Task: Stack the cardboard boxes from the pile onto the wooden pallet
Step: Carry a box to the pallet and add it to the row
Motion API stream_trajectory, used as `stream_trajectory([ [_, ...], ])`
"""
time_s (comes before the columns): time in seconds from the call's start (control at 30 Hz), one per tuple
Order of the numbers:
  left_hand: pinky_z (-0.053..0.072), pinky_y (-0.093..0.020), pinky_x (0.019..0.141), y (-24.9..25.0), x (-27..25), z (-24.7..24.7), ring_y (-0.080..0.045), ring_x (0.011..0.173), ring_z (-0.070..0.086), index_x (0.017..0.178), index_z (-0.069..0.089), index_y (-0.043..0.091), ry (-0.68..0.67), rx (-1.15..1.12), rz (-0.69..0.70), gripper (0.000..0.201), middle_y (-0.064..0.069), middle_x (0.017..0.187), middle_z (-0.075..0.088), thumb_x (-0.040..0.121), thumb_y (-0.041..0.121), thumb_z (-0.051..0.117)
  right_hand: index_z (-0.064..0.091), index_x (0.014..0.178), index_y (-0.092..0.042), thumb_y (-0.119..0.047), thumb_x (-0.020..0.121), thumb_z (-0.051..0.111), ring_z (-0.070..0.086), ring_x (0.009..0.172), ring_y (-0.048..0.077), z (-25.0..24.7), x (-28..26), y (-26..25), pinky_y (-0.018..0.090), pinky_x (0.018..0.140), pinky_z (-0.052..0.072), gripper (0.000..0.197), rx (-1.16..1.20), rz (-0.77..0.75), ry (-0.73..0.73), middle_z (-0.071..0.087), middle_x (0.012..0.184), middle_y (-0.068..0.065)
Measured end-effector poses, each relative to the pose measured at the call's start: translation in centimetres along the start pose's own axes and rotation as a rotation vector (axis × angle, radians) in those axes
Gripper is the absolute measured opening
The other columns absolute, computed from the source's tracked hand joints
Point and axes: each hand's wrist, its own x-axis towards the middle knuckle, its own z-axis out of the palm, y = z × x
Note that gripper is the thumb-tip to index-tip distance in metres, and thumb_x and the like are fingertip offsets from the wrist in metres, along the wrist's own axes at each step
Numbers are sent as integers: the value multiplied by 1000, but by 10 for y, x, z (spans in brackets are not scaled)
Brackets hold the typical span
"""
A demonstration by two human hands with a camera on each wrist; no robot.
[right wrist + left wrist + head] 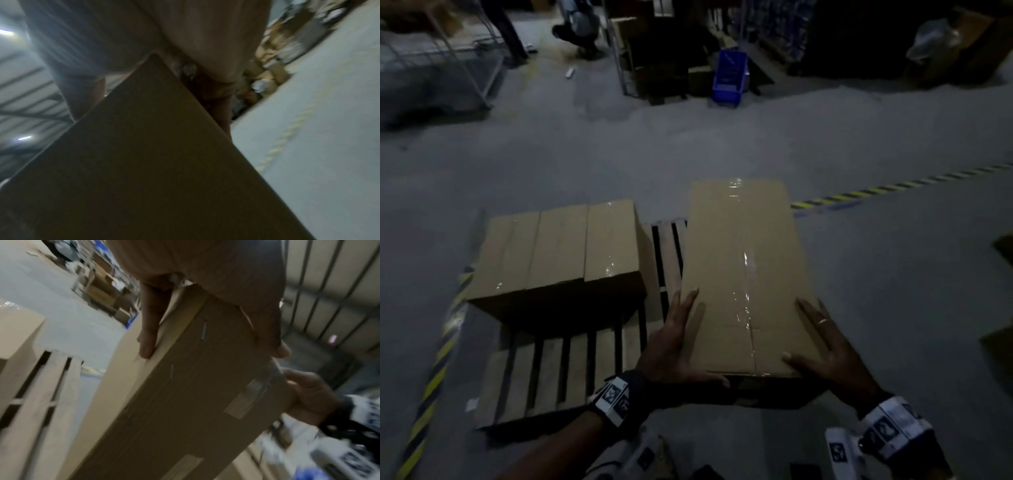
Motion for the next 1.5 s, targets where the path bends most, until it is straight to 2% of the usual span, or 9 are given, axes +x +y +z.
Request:
stream_trajectory([
  [0.2,45,-48,105,-26,9,-44,-25,151,25,156,5,42,153,-43,51,141,39,157,-11,42,87,77,35,149,-54,-67,64,81,10,149,-9,5,68,-48,40,123,23,97,-22,-79,-100,27,158,-32],
  [0.3,47,-43,102,-43,21,-63,-21,147,34,158,13,36,178,-24,-15,144,22,163,1,40,88,77,36,146,-57,-64,64,84,11,149,-9,18,99,-60,43,124,24,96,-23,-64,-127,28,160,-24],
  [0.5,44,-62,105,-74,68,-100,-26,149,30,155,13,42,134,10,-108,140,5,168,6,42,78,86,41,144,-57,-55,65,88,25,137,-22,32,171,-80,5,105,30,91,-36,-112,-171,32,158,-19],
  [0.63,45,-57,105,-87,110,-116,-23,148,31,154,22,38,169,22,-143,136,3,167,13,40,86,78,42,142,-59,-72,59,82,25,136,-23,28,239,-80,26,117,33,93,-44,-149,-213,33,158,-19],
  [0.73,45,-50,104,-96,147,-132,-23,149,30,152,24,38,216,60,-171,137,2,166,20,36,98,65,41,142,-60,-76,60,80,39,141,-1,21,299,-82,43,115,41,92,-64,-165,-285,36,158,-18],
  [0.87,46,-49,107,-97,195,-159,-19,143,41,148,27,42,295,70,-203,129,9,160,31,38,92,72,47,142,-52,-70,61,84,34,138,-13,8,377,-96,36,117,37,90,-17,-223,-337,44,153,-16],
  [0.97,49,-39,101,-103,229,-172,-15,129,52,146,28,43,311,76,-219,127,15,153,37,38,94,70,47,141,-54,-77,59,81,33,146,6,5,428,-100,47,117,37,91,-34,-253,-373,48,149,-19],
  [1.2,48,-57,103,-189,310,-156,-28,141,42,148,23,42,193,119,-307,134,-2,163,23,35,98,68,45,144,-52,-68,60,85,44,138,3,55,510,-43,36,112,44,94,84,-172,-446,42,152,-20],
  [1.5,50,-53,103,-363,394,-92,-30,139,44,146,29,40,44,59,-361,131,0,167,4,35,95,72,51,143,-44,-34,73,89,43,140,6,186,605,83,40,112,46,80,191,-48,-454,34,155,-21],
])
